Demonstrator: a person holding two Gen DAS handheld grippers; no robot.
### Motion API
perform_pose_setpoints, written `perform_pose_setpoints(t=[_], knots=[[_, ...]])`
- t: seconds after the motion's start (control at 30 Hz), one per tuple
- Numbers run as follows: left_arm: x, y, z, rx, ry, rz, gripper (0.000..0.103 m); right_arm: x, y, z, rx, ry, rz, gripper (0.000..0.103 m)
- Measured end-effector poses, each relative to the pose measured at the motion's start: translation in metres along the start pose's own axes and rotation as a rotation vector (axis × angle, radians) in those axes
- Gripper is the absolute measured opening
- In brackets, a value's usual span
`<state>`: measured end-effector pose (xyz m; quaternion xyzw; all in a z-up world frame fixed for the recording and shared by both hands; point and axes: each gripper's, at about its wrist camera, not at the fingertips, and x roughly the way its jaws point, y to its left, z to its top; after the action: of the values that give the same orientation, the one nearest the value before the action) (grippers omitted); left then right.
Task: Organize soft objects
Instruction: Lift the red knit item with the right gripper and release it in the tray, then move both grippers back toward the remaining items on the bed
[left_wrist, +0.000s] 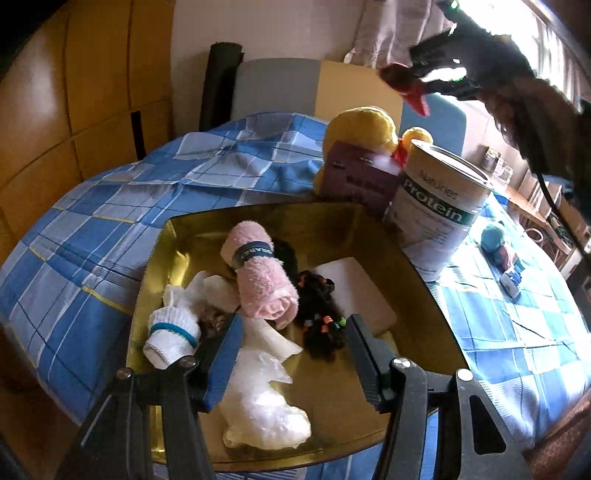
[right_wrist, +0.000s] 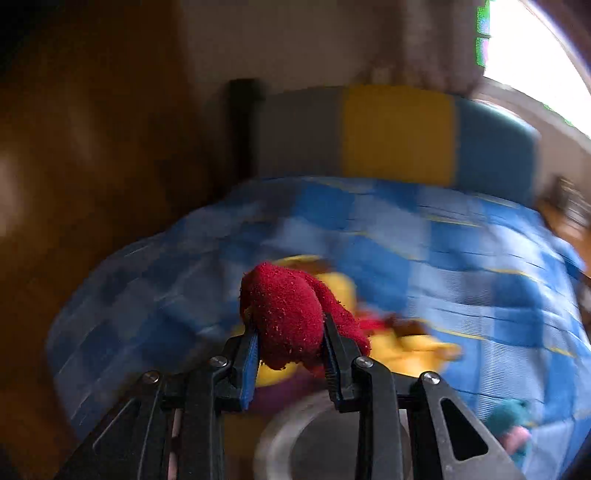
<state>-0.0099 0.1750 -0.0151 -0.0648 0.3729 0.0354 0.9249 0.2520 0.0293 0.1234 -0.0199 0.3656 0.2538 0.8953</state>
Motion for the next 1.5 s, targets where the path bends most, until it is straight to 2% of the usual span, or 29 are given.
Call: perform_pose_setpoints(t=[0.1, 0.3, 0.47, 0.6, 0.67, 0.73, 0.87, 1.07, 1.2, 1.5], knots=[[-0.001, 0.008, 0.001, -0.019, -0.007, 0.014, 0.059, 0.005, 0.040, -0.024, -0.097, 0.049, 0.098, 0.029], [-0.003, 0.032, -0.001, -0.073, -0.010, 0.063, 0.059, 0.008, 0.082, -0.095, -0.252, 0.171, 0.168, 0.029], [-0.005, 0.042, -0.003, -0.099, -0.010, 0.089, 0.059, 0.027, 0.091, -0.154, -0.296, 0.272, 0.138, 0.029], [-0.009, 0.038, -0.005, -0.090, -0.013, 0.100, 0.059, 0.052, 0.092, -0.178, -0.303, 0.312, 0.071, 0.032], [-0.011, 0.037, -0.006, -0.088, -0.015, 0.100, 0.059, 0.061, 0.093, -0.184, -0.296, 0.319, 0.039, 0.034], [-0.014, 0.037, -0.006, -0.087, -0.018, 0.104, 0.061, 0.070, 0.086, -0.186, -0.255, 0.333, 0.037, 0.039], [-0.017, 0.036, -0.006, -0.084, -0.026, 0.102, 0.062, 0.066, 0.079, -0.185, -0.208, 0.319, 0.036, 0.043], [-0.020, 0.031, -0.006, -0.075, -0.030, 0.094, 0.062, 0.040, 0.078, -0.187, -0.205, 0.262, 0.051, 0.046], [-0.021, 0.027, -0.007, -0.066, -0.030, 0.088, 0.062, 0.025, 0.079, -0.188, -0.198, 0.222, 0.075, 0.056], [-0.024, 0.015, -0.008, -0.036, -0.029, 0.075, 0.062, -0.015, 0.073, -0.194, -0.227, 0.149, 0.083, 0.057]])
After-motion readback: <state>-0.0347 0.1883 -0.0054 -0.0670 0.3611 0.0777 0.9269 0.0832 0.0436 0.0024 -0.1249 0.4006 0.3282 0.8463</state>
